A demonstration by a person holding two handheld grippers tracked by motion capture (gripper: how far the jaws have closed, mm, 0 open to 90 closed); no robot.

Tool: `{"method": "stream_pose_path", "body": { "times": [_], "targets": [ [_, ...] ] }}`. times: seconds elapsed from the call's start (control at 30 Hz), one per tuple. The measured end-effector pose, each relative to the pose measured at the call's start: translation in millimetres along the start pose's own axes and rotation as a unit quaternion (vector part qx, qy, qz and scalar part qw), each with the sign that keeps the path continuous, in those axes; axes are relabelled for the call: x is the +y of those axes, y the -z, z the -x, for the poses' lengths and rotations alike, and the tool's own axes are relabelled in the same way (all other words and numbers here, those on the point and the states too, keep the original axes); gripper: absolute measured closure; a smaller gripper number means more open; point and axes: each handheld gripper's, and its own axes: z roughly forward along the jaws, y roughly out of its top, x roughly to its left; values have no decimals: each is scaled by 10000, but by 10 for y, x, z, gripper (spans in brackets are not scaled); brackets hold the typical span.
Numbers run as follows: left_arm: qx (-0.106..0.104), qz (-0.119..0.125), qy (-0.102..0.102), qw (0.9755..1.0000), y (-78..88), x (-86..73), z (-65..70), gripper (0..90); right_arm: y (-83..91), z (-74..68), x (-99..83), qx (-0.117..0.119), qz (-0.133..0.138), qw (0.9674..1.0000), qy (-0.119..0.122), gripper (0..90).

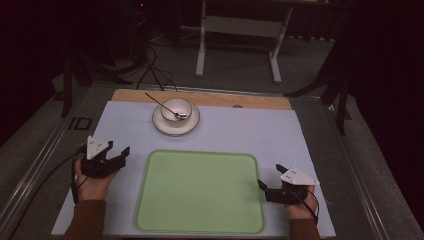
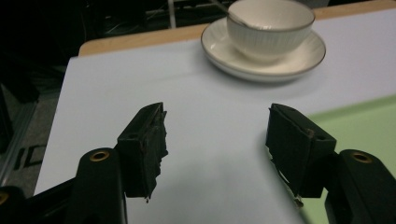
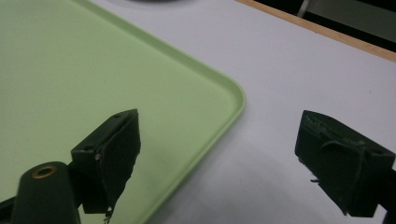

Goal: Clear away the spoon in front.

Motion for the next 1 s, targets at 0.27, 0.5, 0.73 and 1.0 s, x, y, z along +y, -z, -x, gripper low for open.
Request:
{"method": "stream_pose_path", "body": {
  "times": [0.27, 0.5, 0.73, 1.0],
  "targets": [
    [-17, 71, -36, 10000, -213, 311, -4, 317, 0, 21, -7, -54, 14, 10000, -28, 138],
    [-8, 24, -68, 10000, -369, 467, 14, 262, 19, 20, -5, -109, 45, 9999, -29, 138],
    [-45, 47, 144, 9999, -616, 607, -15, 255, 28, 28, -7, -147, 79, 9999, -40, 138],
    [-23, 42, 167, 9998, -907, 720, 42, 257, 28, 29, -8, -170, 72, 9998, -17, 138]
  ]
}}
